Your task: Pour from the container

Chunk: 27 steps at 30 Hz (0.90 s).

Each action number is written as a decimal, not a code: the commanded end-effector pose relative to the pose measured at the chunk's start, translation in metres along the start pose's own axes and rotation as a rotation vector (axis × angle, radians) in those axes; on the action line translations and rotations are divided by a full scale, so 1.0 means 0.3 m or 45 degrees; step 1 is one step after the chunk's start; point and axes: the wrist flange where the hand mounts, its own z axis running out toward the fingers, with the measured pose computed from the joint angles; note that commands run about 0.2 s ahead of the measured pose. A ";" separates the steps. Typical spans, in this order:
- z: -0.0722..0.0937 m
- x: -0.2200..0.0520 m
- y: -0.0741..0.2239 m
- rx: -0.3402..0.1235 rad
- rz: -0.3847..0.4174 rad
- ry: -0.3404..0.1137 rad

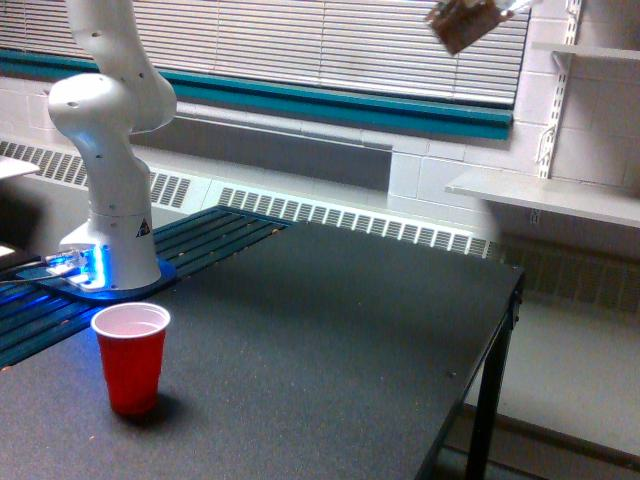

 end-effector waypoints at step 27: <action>-0.181 -0.131 0.833 -0.188 -0.078 -0.034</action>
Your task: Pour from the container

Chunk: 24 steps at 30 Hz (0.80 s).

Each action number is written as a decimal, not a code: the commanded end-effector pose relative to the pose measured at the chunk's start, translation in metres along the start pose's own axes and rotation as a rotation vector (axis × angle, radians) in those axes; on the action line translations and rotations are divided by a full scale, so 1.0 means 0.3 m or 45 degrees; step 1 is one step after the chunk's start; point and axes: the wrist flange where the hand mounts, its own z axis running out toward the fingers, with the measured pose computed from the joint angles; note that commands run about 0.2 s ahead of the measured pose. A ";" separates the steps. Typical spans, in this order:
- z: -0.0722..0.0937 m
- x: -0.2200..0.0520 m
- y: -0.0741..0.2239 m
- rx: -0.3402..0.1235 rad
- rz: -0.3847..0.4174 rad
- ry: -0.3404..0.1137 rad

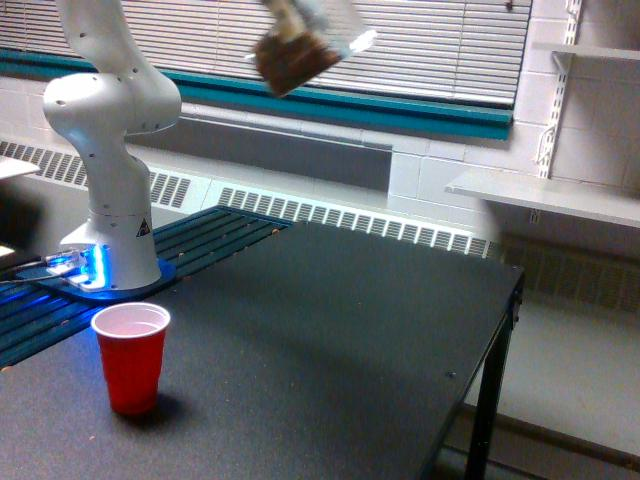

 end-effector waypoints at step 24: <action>-0.049 -0.317 0.427 -0.138 -0.094 -0.135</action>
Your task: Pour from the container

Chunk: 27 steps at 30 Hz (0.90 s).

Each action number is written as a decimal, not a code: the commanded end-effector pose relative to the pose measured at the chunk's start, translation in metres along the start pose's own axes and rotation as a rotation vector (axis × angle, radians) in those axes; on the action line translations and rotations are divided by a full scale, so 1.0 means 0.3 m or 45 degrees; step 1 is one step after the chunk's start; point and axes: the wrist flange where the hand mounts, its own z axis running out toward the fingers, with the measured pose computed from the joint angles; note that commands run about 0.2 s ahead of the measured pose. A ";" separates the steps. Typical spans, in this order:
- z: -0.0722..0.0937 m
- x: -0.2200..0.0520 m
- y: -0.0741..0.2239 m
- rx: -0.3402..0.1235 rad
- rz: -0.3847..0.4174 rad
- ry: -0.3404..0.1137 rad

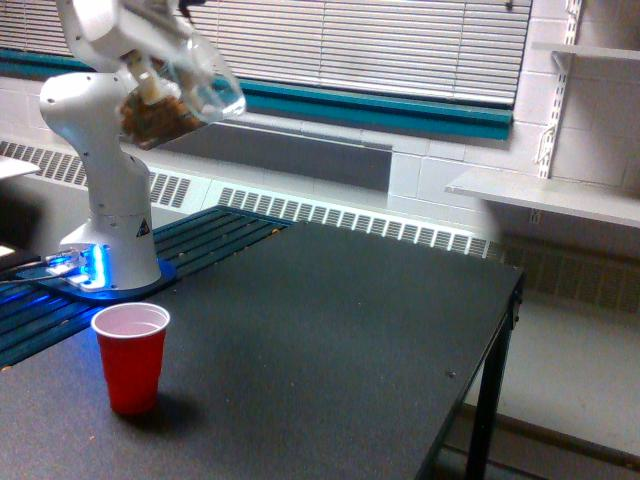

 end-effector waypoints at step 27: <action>0.041 -0.286 0.224 -0.171 -0.070 -0.114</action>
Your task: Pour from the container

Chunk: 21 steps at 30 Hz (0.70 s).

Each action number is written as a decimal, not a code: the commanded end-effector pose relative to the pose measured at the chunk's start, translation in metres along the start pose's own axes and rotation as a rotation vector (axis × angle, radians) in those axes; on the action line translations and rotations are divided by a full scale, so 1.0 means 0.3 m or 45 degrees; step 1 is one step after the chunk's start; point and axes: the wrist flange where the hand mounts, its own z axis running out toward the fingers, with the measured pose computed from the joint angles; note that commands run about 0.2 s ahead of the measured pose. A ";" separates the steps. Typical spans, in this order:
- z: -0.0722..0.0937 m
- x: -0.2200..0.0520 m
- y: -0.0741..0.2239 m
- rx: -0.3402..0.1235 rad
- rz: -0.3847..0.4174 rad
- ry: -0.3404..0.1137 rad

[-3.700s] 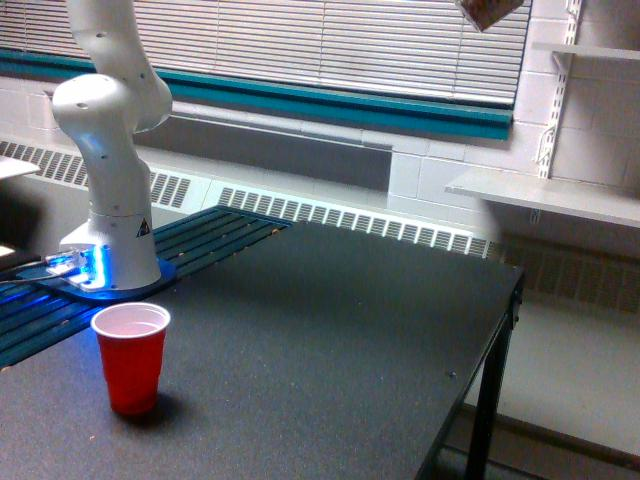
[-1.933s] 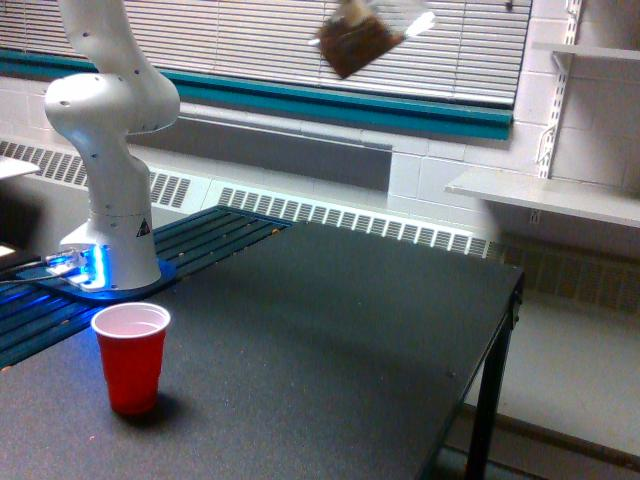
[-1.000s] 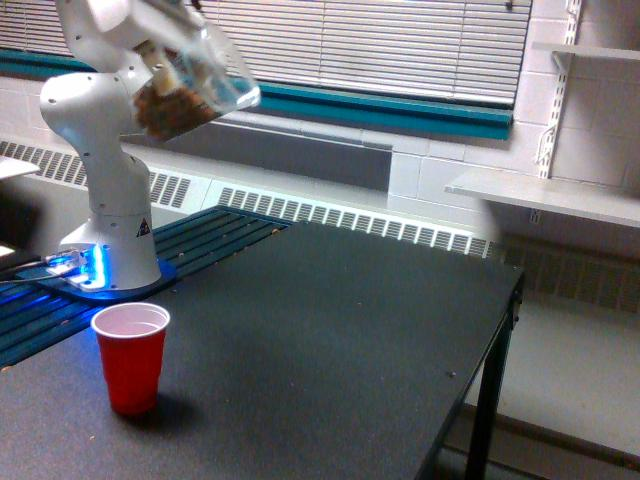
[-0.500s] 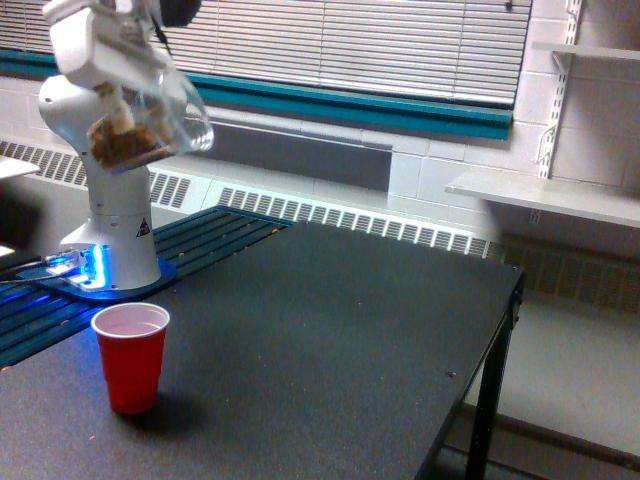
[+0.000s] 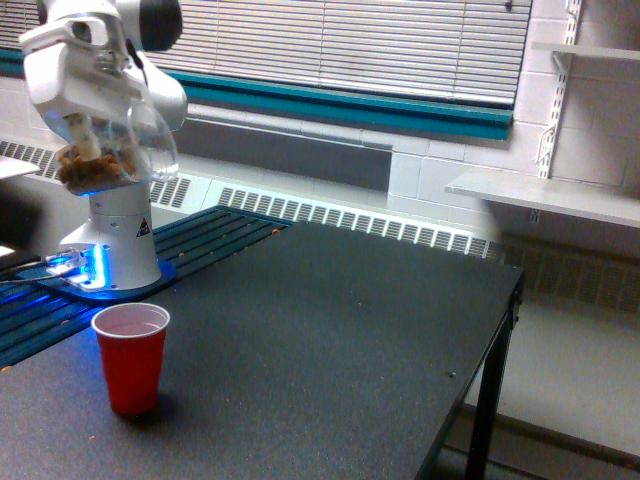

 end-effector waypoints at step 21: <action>0.064 -0.076 0.129 -0.142 -0.041 -0.062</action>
